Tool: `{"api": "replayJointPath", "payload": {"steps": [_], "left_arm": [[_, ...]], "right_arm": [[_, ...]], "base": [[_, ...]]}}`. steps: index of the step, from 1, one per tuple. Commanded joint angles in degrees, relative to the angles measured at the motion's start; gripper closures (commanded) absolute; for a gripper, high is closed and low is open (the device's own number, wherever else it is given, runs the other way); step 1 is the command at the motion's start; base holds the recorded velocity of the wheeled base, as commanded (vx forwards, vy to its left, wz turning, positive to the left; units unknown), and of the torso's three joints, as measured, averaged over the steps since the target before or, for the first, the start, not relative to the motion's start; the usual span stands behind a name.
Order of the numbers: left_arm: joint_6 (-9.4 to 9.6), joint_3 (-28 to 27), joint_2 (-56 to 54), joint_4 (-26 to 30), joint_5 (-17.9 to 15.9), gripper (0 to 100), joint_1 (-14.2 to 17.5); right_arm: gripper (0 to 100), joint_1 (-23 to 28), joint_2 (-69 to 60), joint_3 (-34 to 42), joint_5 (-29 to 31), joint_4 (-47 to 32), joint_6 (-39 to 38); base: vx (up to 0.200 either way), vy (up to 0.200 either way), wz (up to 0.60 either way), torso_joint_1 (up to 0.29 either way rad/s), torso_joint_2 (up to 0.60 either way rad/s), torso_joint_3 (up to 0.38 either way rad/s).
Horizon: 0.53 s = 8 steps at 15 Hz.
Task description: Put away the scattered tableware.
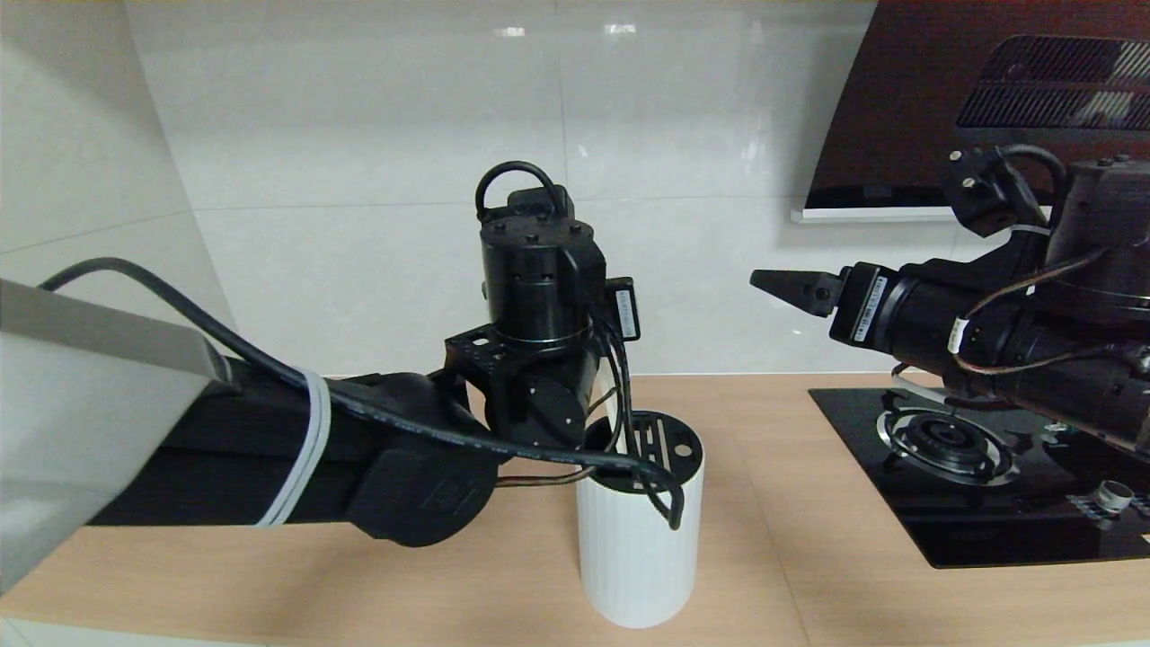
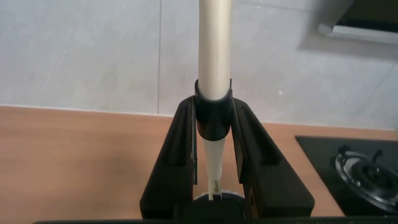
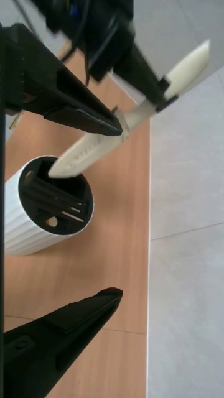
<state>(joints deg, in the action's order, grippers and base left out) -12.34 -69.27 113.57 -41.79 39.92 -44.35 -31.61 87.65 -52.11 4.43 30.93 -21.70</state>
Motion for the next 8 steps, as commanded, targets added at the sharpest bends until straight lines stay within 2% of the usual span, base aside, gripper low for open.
{"api": "replayJointPath", "payload": {"steps": [1, 3, 8], "left_arm": [[0.03, 0.01, 2.01, -0.22, 0.15, 100, -0.39], [0.03, 0.18, 2.54, -0.31, 0.33, 100, -0.74], [-0.50, 1.94, 6.05, -0.75, 3.49, 100, -4.17]], "right_arm": [[0, -0.03, -0.73, 0.00, -0.03, 0.01, -0.01], [0, -0.03, -0.73, 0.00, -0.03, 0.01, -0.01], [0, -0.03, -0.81, 0.00, -0.03, 0.01, -0.01]], "base": [[0.000, 0.000, 0.00, 0.000, 0.00, 0.000], [0.000, 0.000, 0.00, 0.000, 0.00, 0.000], [0.000, 0.000, 0.00, 0.000, 0.00, 0.000]]}}
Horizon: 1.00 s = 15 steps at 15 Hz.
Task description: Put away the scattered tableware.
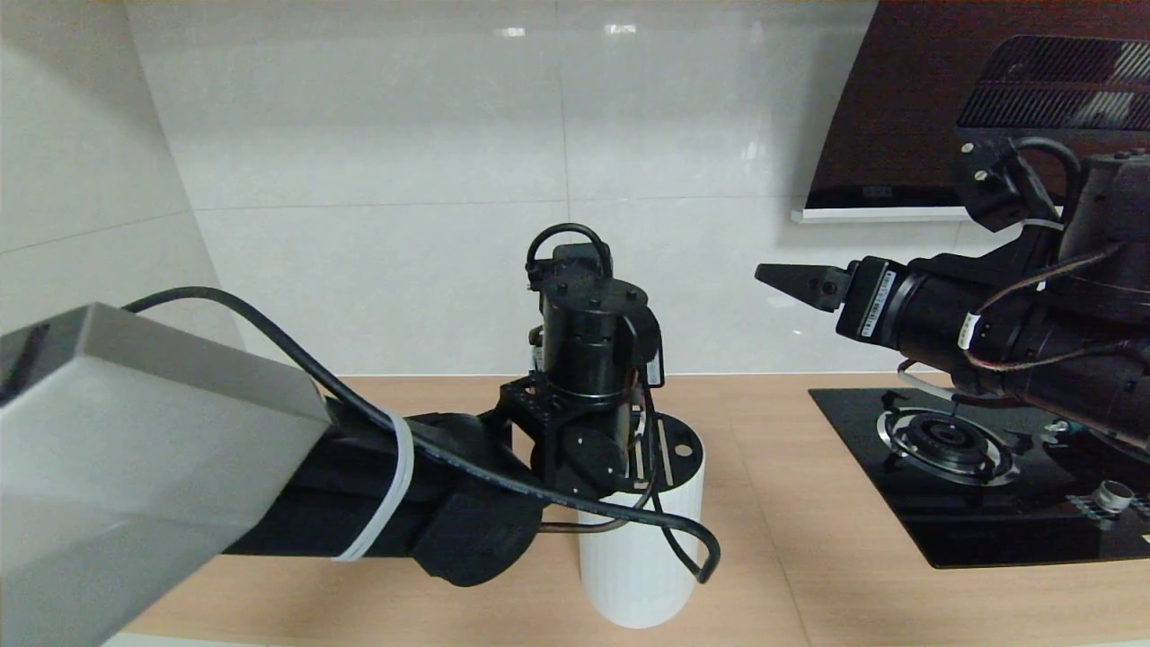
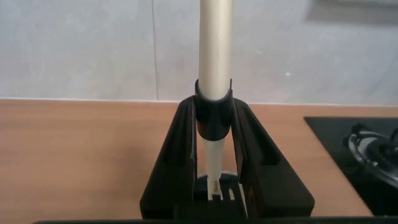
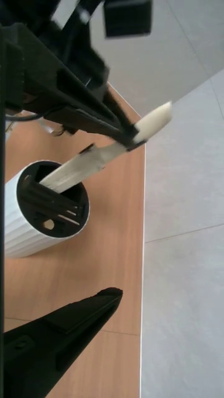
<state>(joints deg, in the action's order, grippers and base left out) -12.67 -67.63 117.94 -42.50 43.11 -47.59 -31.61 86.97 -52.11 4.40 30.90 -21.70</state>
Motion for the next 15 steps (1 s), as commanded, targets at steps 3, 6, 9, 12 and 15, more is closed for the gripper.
{"api": "replayJointPath", "payload": {"steps": [3, 6, 9, 12, 15], "left_arm": [[-0.34, 1.98, 3.26, -1.27, 1.37, 100, -1.36], [-0.96, 3.39, 6.16, -4.61, 1.37, 100, -2.15], [-0.96, 5.49, 7.65, -6.28, 1.19, 100, -2.51], [-0.96, 6.02, 8.27, -6.46, 1.28, 100, -2.51], [-0.96, 6.02, 8.18, -6.46, 1.37, 100, -2.51]], "right_arm": [[0, -0.03, -0.04, 0.00, -0.01, 0.03, -0.01], [0, -0.03, 0.13, 0.00, -0.01, 0.03, -0.01], [0, -0.03, 0.22, 0.08, -0.01, 0.03, -0.01], [0, -0.03, 0.31, 0.17, -0.01, 0.03, -0.01], [0, -0.12, 0.40, 0.52, -0.01, 0.03, 0.08]], "base": [[0.000, 0.000, 0.00, 0.000, 0.00, 0.000], [0.000, 0.000, 0.00, 0.000, 0.00, 0.000], [0.000, 0.000, 0.00, 0.000, 0.00, 0.000], [0.000, 0.000, 0.00, 0.000, 0.00, 0.000], [0.000, 0.000, 0.00, 0.000, 0.00, 0.000]]}}
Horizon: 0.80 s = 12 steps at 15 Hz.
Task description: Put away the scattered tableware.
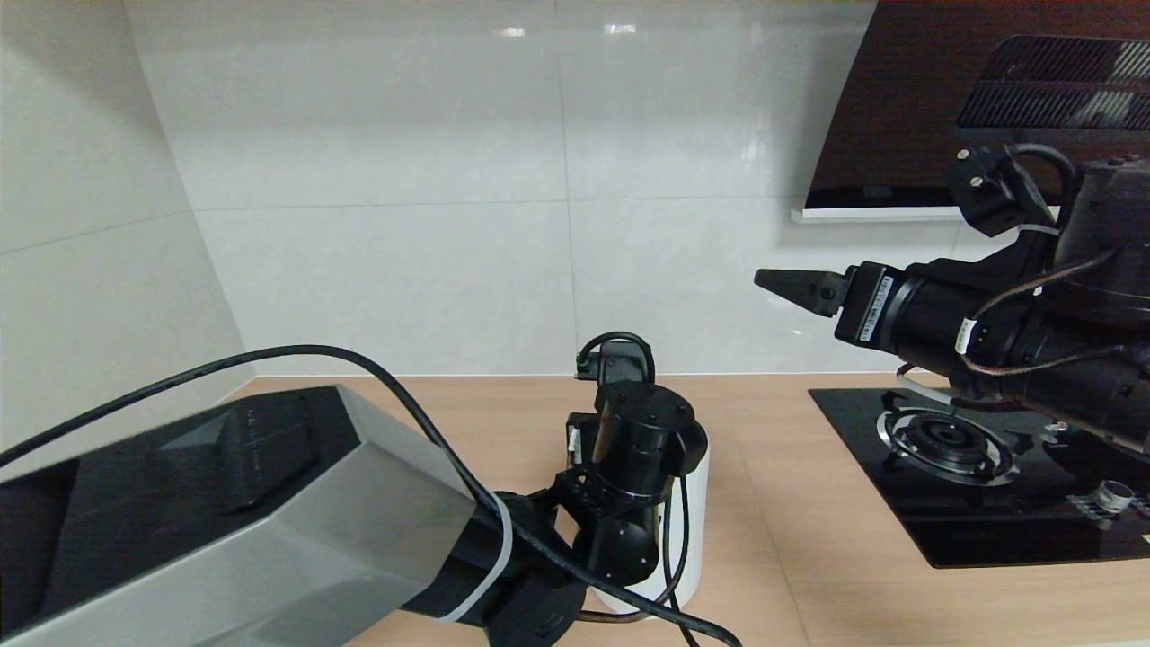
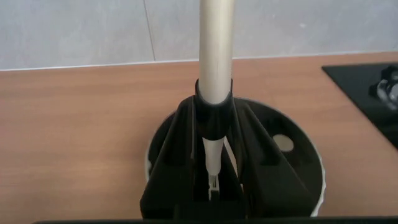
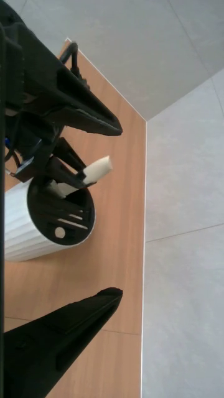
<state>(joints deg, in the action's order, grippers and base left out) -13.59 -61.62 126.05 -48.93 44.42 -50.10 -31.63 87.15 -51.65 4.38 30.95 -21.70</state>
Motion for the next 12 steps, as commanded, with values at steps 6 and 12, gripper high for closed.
{"api": "replayJointPath", "payload": {"steps": [6, 12], "left_arm": [[-0.03, 0.10, -0.63, -0.02, 0.05, 0, -0.08], [0.15, 2.12, -10.91, 0.15, -1.00, 0, -0.43]], "right_arm": [[0, -0.09, 0.12, 0.15, 0.02, 0.07, -0.01], [0, -0.01, 0.04, 0.32, 0.11, 0.51, -0.01]], "base": [[0.000, 0.000, 0.00, 0.000, 0.00, 0.000], [0.000, 0.000, 0.00, 0.000, 0.00, 0.000]]}}
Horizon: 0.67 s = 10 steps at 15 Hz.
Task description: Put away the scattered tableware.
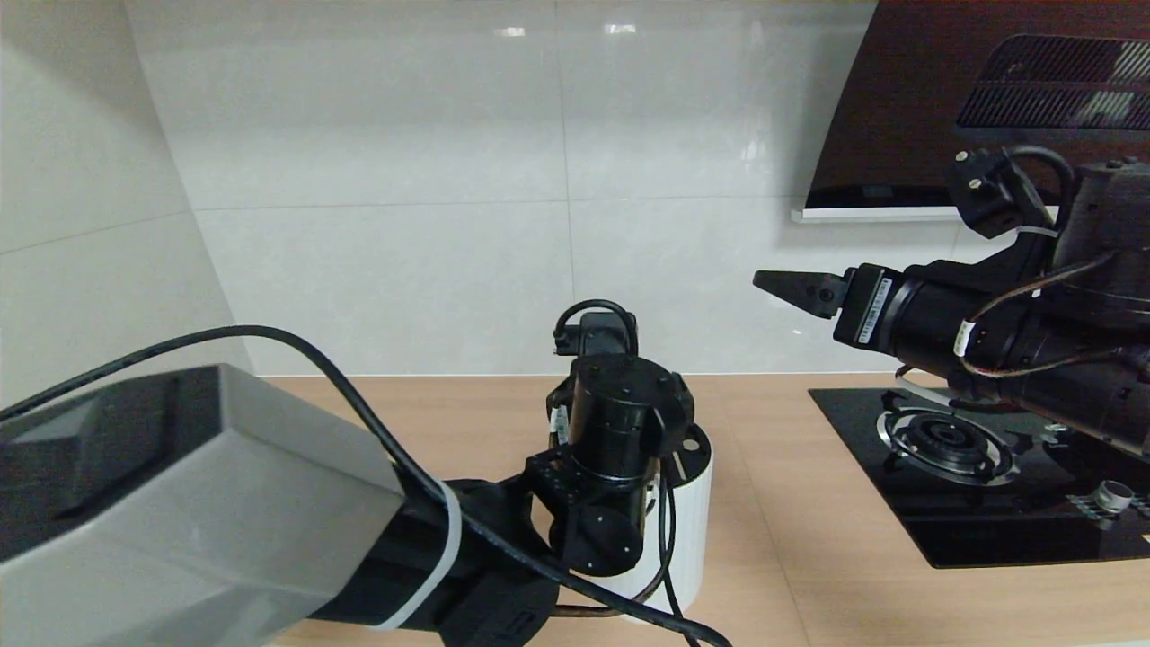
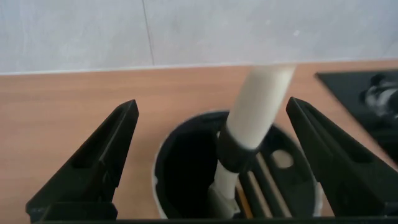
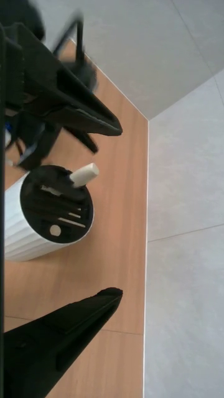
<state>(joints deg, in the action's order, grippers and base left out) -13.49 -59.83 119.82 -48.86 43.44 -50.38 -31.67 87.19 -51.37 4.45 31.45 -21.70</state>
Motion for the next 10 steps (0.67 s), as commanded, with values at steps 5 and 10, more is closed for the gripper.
{"api": "replayJointPath", "payload": {"steps": [5, 10], "left_arm": [[3.56, 8.15, -22.61, 0.08, -10.12, 0, 0.02], [8.75, 14.39, -35.53, 0.08, -12.67, 0, 13.65]], "right_arm": [[0, 0.29, -1.05, -0.04, 0.65, 0.36, 0.08], [0, 3.46, -12.39, 5.23, 8.38, 3.44, 11.24]], "base": [[0.000, 0.000, 0.00, 0.000, 0.00, 0.000], [0.000, 0.000, 0.00, 0.000, 0.00, 0.000]]}}
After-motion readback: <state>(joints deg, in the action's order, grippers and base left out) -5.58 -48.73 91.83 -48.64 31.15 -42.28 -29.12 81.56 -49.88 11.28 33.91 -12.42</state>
